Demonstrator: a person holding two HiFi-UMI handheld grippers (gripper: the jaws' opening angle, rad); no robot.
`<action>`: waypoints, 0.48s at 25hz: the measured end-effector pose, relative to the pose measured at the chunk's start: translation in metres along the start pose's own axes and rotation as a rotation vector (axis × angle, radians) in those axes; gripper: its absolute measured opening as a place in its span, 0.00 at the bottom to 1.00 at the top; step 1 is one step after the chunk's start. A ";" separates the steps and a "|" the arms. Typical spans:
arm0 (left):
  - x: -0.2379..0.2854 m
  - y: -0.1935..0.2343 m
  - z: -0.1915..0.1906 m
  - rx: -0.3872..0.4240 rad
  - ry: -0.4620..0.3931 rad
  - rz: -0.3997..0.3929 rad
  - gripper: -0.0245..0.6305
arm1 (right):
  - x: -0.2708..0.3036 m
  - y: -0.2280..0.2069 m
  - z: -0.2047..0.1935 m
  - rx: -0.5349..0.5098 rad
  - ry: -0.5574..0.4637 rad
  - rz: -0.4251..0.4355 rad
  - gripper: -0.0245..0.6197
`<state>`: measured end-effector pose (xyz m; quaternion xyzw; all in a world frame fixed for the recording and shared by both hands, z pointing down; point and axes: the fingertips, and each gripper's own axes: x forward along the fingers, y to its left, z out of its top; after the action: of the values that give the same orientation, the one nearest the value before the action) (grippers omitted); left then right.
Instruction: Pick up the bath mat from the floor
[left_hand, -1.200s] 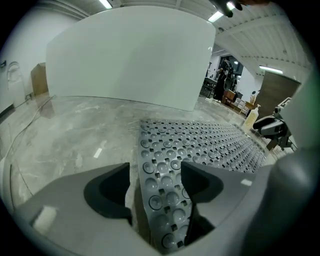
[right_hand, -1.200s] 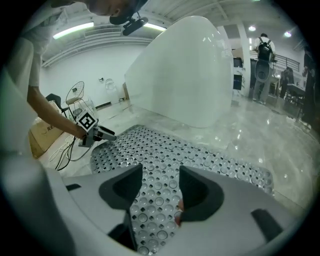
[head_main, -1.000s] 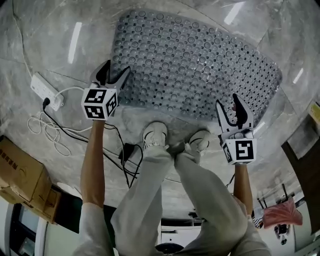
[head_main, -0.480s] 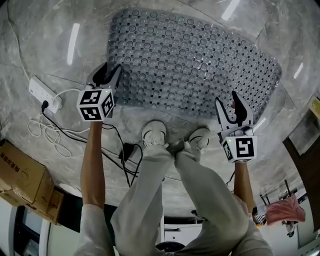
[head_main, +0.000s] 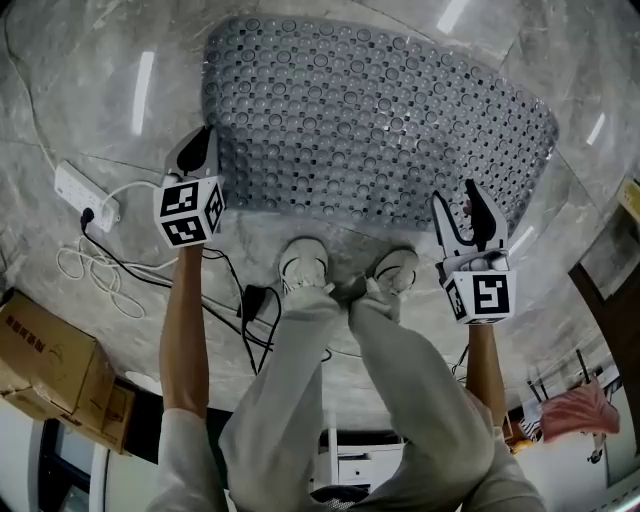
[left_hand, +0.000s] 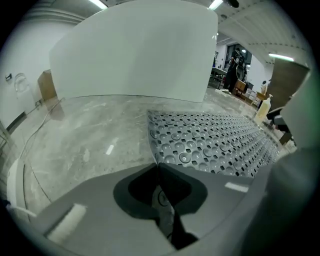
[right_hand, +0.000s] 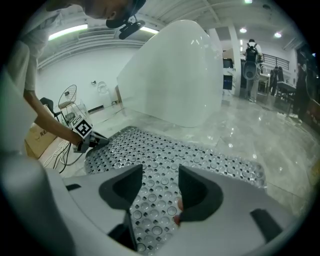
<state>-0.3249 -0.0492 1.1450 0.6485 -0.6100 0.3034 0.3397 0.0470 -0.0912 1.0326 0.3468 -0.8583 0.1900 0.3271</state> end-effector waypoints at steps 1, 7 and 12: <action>0.000 0.000 0.001 -0.004 0.002 -0.003 0.07 | -0.002 -0.002 -0.001 0.008 -0.003 -0.009 0.37; -0.006 -0.003 0.007 0.017 0.007 0.008 0.07 | -0.014 -0.013 -0.004 0.045 -0.006 -0.056 0.37; -0.021 -0.012 0.015 0.005 -0.006 0.023 0.07 | -0.030 -0.027 -0.010 0.084 -0.011 -0.097 0.37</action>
<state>-0.3146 -0.0484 1.1182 0.6432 -0.6176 0.3065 0.3329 0.0873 -0.0895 1.0216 0.4024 -0.8335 0.2081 0.3163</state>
